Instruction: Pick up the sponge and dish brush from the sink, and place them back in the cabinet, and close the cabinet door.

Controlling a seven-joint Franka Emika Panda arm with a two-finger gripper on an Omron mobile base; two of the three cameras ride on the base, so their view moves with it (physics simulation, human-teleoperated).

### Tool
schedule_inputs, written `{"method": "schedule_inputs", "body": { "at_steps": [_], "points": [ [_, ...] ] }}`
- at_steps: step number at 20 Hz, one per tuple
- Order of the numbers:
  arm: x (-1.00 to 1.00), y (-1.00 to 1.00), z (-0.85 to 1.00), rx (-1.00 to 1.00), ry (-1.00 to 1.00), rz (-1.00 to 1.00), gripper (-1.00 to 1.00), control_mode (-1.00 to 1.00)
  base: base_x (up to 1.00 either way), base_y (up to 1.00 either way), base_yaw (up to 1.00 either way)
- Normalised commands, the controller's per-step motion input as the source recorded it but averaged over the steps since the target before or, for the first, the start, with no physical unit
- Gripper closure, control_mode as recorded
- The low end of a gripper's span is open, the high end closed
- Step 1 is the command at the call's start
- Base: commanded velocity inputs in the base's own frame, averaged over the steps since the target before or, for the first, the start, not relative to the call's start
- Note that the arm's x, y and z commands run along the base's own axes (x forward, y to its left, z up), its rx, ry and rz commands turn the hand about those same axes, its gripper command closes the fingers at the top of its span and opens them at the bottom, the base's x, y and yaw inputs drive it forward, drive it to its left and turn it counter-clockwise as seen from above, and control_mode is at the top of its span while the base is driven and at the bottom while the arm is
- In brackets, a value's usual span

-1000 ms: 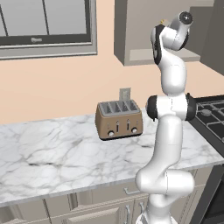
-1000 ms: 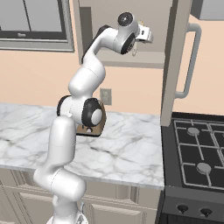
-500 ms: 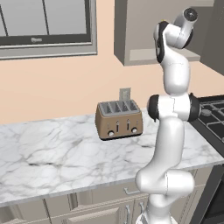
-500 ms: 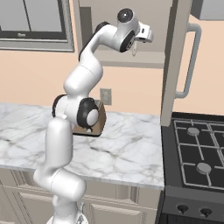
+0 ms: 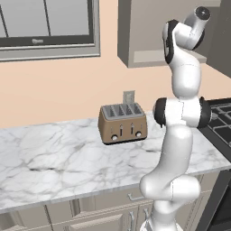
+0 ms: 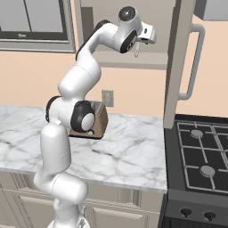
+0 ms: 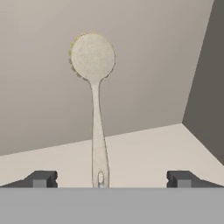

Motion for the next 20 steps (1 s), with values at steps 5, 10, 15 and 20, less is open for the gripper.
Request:
{"method": "schedule_inputs", "body": {
  "at_steps": [5, 10, 15, 20],
  "points": [
    [-0.29, 0.0, 0.0, 0.0, 0.0, 0.0, -1.0, -1.0, 0.0, 0.0, 0.0],
    [-0.31, 0.0, 0.0, 0.0, 0.0, 0.0, -1.0, -1.0, 0.0, 0.0, 0.0],
    [-0.33, 0.0, 0.0, 0.0, 0.0, 0.0, -1.0, -1.0, 0.0, 0.0, 0.0],
    [-0.37, 0.08, 0.0, -0.01, 0.0, 0.0, -1.0, -1.0, 0.0, 0.0, 0.0]
  ]
}}
